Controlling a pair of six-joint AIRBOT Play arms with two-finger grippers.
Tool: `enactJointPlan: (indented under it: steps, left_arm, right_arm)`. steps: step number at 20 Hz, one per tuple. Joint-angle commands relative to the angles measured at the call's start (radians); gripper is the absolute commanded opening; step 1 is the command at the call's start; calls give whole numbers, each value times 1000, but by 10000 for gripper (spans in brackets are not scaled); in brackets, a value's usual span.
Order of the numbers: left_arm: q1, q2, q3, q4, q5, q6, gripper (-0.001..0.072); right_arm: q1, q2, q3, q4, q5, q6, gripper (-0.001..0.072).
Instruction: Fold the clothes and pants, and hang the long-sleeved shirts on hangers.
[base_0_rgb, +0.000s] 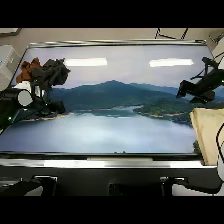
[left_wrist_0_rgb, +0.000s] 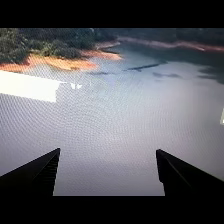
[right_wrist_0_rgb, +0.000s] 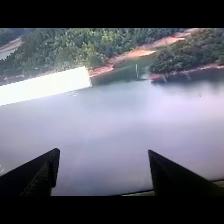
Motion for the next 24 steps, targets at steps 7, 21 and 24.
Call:
enactJointPlan:
  steps: [7,21,24]
  left_arm:
    - [1,1,0,0,0,0,717]
    - [1,0,-2,-63,198,0,716]
    - [21,-3,10,-62,508,-4,716]
  right_arm:
    - [1,-1,0,0,0,0,645]
    - [1,-1,0,0,-336,0,635]
    - [1,-2,-1,-1,-377,-1,635]
